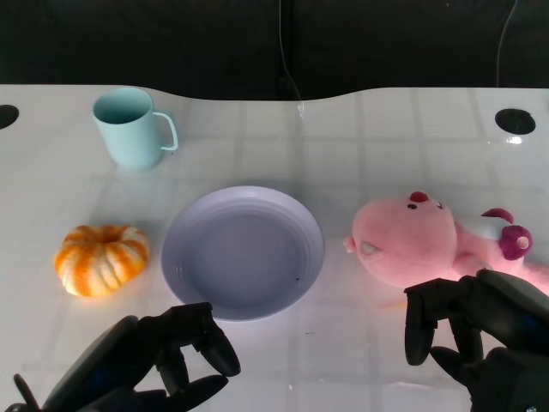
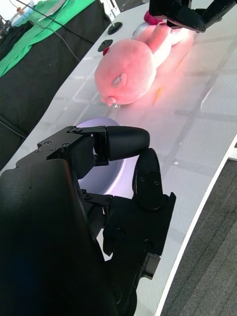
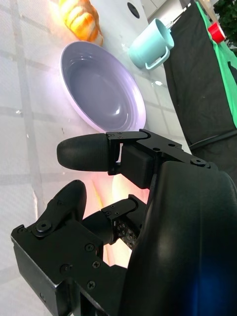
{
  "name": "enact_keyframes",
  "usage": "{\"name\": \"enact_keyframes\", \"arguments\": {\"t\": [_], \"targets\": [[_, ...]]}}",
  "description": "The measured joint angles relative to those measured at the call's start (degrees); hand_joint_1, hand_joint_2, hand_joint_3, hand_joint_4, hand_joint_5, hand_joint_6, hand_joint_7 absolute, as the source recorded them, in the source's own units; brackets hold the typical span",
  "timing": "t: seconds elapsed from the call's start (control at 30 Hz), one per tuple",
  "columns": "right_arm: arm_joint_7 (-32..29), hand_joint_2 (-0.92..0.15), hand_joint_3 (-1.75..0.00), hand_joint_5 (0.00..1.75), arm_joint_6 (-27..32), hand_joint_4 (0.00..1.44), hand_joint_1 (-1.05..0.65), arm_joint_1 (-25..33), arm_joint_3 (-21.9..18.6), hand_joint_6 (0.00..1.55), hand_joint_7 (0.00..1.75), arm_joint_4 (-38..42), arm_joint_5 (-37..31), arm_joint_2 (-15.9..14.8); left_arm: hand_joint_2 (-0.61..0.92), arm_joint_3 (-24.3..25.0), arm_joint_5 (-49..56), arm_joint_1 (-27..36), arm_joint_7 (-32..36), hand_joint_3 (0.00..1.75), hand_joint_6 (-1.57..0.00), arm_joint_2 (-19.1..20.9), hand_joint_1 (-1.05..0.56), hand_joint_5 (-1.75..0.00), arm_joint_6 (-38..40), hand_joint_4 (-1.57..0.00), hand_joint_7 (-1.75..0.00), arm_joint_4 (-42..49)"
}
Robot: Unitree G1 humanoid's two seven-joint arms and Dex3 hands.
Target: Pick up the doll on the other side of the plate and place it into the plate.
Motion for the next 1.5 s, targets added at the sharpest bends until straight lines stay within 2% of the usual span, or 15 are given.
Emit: {"name": "enact_keyframes", "arguments": {"t": [0.27, 0.4, 0.57, 0.67, 0.83, 0.9, 1.03, 1.2, 1.33, 1.5], "targets": [[0.0, -0.36, -1.24, 1.75, -0.1, 0.85, -0.01, -0.1, 0.0, 0.80, 1.36, 0.0, 0.0, 0.0, 0.92, 0.1, 0.0, 0.0, 0.0, 0.42, -0.59, 0.1, -0.30, -1.75, 0.0, -0.56, -1.32, 0.0], [-1.1, -0.36, -1.26, 1.67, -0.1, 0.82, 0.02, -0.1, -0.6, 0.79, 1.24, 0.1, 0.8, 0.8, 0.92, 0.1, 0.0, 0.0, 0.0, 0.43, -0.59, 0.3, -0.30, -1.75, 0.0, -0.56, -1.32, 0.0], [-2.3, -0.53, -0.92, 1.34, 1.7, 0.74, -0.03, -0.3, -2.8, 0.77, 0.83, -0.6, 1.9, 2.2, 0.92, 0.1, 0.0, 0.0, 0.0, 0.43, -0.59, 0.3, -0.30, -1.75, -0.1, -0.55, -1.32, 0.1], [-2.9, -0.68, -0.60, 1.10, 2.6, 0.70, -0.09, -0.6, -3.6, 0.76, 0.56, -1.5, 1.9, 2.4, 0.92, 0.1, 0.0, -0.1, 0.0, 0.43, -0.59, 0.6, -0.30, -1.75, -0.2, -0.56, -1.32, 0.2], [-4.6, -0.86, -0.17, 0.91, 2.6, 0.53, -0.23, -1.0, -5.0, 0.61, 0.24, -2.8, 1.4, 2.6, 0.92, 0.1, 0.0, 0.0, 0.0, 0.43, -0.59, 0.9, -0.29, -1.75, -0.6, -0.58, -1.32, 0.5], [-5.6, -0.90, -0.09, 0.87, 2.3, 0.49, -0.30, -1.1, -5.2, 0.55, 0.18, -2.9, 0.7, 2.6, 0.92, 0.1, 0.0, 0.0, 0.0, 0.43, -0.59, 0.9, -0.29, -1.75, -0.7, -0.58, -1.33, 0.7], [-6.8, -0.92, -0.04, 0.72, 1.4, 0.28, -0.47, -1.1, -5.8, 0.36, 0.07, -3.8, -1.1, 2.3, 0.92, 0.0, 0.2, 0.0, 0.0, 0.42, -0.59, 0.9, -0.30, -1.75, -1.2, -0.59, -1.33, 0.7], [-8.0, -0.88, 0.00, 0.63, 0.9, 0.04, -0.61, -1.4, -7.2, 0.18, 0.00, -5.3, -4.3, 1.1, 0.92, -0.2, 0.6, 0.0, 0.0, 0.42, -0.59, 0.9, -0.31, -1.75, -1.5, -0.59, -1.33, 0.7], [-8.0, -0.88, 0.00, 0.53, 3.0, 0.00, -0.70, -1.4, -7.3, 0.12, 0.00, -7.1, -9.2, 0.8, 0.92, -0.5, 0.6, 0.0, 0.0, 0.42, -0.58, 0.9, -0.32, -1.75, -1.5, -0.57, -1.34, 0.7], [-5.2, -0.87, 0.00, 0.49, 8.5, 0.00, -0.70, -2.1, -7.2, 0.06, 0.00, -9.5, -14.7, 0.3, 0.92, -0.9, 0.8, 0.0, 0.0, 0.42, -0.58, 0.9, -0.32, -1.75, -1.5, -0.57, -1.34, 0.7]]}}
